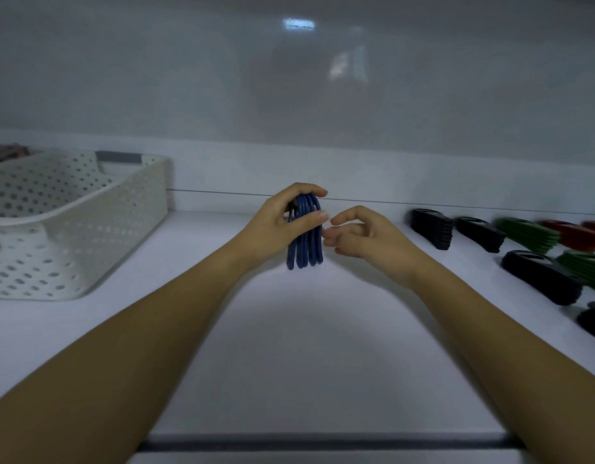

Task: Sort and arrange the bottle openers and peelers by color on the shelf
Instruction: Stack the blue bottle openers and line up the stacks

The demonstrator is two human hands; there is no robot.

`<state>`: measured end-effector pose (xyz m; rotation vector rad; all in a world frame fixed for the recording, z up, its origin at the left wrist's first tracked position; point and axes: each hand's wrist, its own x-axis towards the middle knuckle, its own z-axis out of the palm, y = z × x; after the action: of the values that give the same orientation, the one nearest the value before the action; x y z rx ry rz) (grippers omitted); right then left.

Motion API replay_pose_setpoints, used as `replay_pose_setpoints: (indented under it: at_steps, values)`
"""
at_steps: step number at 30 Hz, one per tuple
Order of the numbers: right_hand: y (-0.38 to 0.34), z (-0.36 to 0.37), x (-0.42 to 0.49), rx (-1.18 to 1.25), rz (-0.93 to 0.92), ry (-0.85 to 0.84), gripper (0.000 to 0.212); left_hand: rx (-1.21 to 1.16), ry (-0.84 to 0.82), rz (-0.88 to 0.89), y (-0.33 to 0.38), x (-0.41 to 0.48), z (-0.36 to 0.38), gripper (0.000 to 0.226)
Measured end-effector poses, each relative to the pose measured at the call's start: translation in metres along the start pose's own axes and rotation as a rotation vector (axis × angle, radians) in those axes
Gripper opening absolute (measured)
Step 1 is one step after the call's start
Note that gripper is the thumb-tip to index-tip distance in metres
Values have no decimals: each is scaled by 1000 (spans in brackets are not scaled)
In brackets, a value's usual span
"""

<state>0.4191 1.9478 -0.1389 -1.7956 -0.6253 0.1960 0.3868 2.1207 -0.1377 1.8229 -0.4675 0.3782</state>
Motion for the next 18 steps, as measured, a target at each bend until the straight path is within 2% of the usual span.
replay_pose_setpoints:
  at_steps: [6, 13, 15, 18]
  values:
    - [0, 7, -2, -66, -37, -58, 14, -160, -58, -36, 1, -2, 3, 40]
    - [4, 10, -1, -99, -72, -27, 17, -145, -12, -29, 3, -1, 7, 36]
    - [4, 12, -1, -42, -66, -20, 12, -134, 16, -26, 3, -1, 8, 26]
    - [0, 16, -2, 188, -21, -40, 14, -242, 116, -52, 4, 0, 8, 16]
